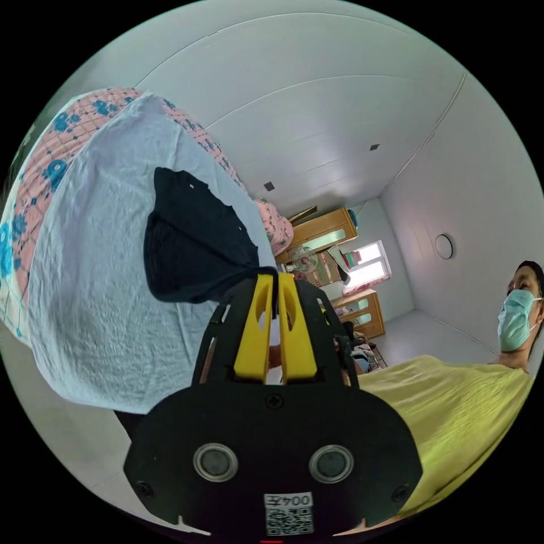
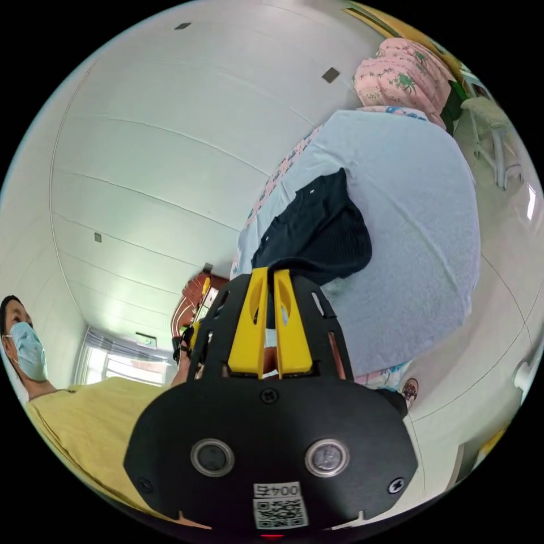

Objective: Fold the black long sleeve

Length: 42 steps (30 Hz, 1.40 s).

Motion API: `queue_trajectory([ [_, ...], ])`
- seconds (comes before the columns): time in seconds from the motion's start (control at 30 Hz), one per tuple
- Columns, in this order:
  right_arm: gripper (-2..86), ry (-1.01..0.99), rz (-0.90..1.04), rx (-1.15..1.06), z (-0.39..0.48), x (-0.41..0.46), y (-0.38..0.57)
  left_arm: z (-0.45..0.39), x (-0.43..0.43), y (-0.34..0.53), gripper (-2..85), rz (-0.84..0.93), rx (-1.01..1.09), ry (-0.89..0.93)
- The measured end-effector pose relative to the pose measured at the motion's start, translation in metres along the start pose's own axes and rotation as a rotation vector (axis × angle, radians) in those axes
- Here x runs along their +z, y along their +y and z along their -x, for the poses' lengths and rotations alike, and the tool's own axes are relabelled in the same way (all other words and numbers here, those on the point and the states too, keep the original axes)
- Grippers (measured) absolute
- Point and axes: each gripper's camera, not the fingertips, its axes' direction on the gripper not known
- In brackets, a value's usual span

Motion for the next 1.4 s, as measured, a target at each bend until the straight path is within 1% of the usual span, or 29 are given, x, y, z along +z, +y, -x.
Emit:
queue_trajectory([
  [0.1, 1.3, 0.009, -0.049, 0.006, 0.01, 0.013, -0.028, -0.011, 0.009, -0.041, 1.7, 0.007, 0.016, 0.006],
  [0.17, 1.0, 0.005, -0.061, 0.022, 0.014, 0.026, -0.056, -0.015, 0.017, -0.075, 1.7, 0.017, -0.009, -0.005],
  [0.4, 0.1, 0.015, -0.028, 0.039, 0.014, 0.074, -0.151, -0.019, 0.045, -0.158, 1.8, 0.007, -0.091, -0.03],
  [0.7, -0.1, 0.016, 0.09, 0.087, -0.028, 0.165, -0.29, -0.005, 0.095, -0.262, 1.8, -0.032, -0.229, -0.122],
  [0.87, 0.2, 0.027, 0.135, 0.158, -0.076, 0.221, -0.36, 0.02, 0.134, -0.316, 1.8, -0.05, -0.326, -0.181],
  [1.0, 0.9, 0.052, 0.182, 0.217, -0.114, 0.259, -0.394, 0.046, 0.159, -0.341, 2.0, -0.043, -0.399, -0.205],
  [1.23, 4.8, 0.03, 0.234, 0.342, -0.177, 0.307, -0.43, 0.085, 0.183, -0.359, 3.9, -0.128, -0.547, -0.202],
  [1.3, 6.6, 0.014, 0.203, 0.366, -0.186, 0.31, -0.434, 0.09, 0.181, -0.358, 4.9, -0.205, -0.571, -0.168],
  [1.4, 8.2, -0.077, 0.091, 0.422, -0.201, 0.299, -0.441, 0.092, 0.173, -0.357, 6.8, -0.307, -0.589, -0.139],
])
